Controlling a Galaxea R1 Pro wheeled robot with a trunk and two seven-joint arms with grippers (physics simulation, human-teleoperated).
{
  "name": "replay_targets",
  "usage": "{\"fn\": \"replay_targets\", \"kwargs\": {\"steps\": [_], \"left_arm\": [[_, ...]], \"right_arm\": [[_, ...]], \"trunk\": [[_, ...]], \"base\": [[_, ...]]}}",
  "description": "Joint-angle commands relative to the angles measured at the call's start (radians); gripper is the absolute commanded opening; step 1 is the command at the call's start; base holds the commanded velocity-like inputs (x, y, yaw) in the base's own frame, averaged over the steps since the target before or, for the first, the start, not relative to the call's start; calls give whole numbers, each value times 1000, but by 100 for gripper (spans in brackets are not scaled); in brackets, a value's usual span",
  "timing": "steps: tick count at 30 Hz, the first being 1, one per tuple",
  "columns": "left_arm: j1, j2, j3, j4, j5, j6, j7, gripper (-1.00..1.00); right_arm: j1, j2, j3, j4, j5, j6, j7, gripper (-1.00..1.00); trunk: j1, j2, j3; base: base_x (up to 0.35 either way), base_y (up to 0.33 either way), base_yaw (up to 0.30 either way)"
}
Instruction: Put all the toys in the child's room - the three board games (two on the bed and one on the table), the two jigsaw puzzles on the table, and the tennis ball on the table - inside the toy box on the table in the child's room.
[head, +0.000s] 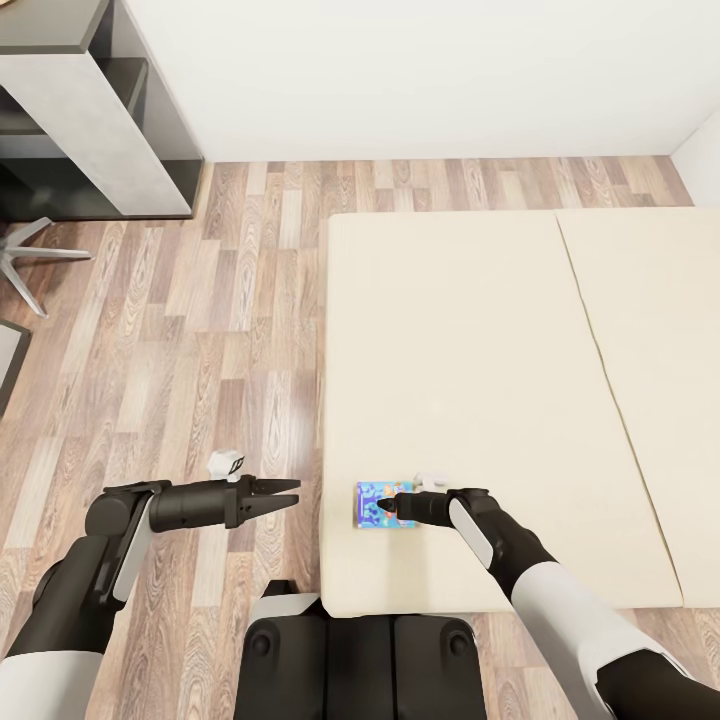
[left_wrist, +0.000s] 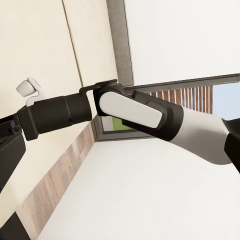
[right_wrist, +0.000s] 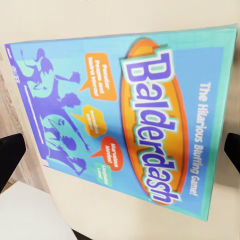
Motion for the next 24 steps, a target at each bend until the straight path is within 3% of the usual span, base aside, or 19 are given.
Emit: {"fn": "replay_targets", "kwargs": {"steps": [1, 6, 8, 12, 21, 24], "left_arm": [[0, 0, 0, 0, 1, 11, -3, 100], [0, 0, 0, 0, 1, 11, -3, 100], [1, 12, 12, 0, 1, 11, -14, 100], [1, 8, 34, 1, 3, 12, -37, 100], [1, 4, 48, 1, 4, 13, -2, 100], [1, 4, 49, 1, 4, 13, -1, 100]], "right_arm": [[0, 0, 1, -1, -1, 4, 1, 100], [0, 1, 1, -1, -1, 4, 1, 100], [-1, 12, -10, 6, -12, -8, 12, 100], [-1, 35, -24, 1, -15, -30, 26, 100], [0, 86, -19, -2, -17, -60, 0, 100], [0, 87, -19, -2, -17, -61, -1, 100]], "trunk": [[1, -2, -1], [1, -2, -1], [1, -2, -1], [1, -2, -1], [1, -2, -1], [1, -2, -1]], "base": [[0, 0, 0], [0, 0, 0], [0, 0, 0], [0, 0, 0], [0, 0, 0], [0, 0, 0]]}}
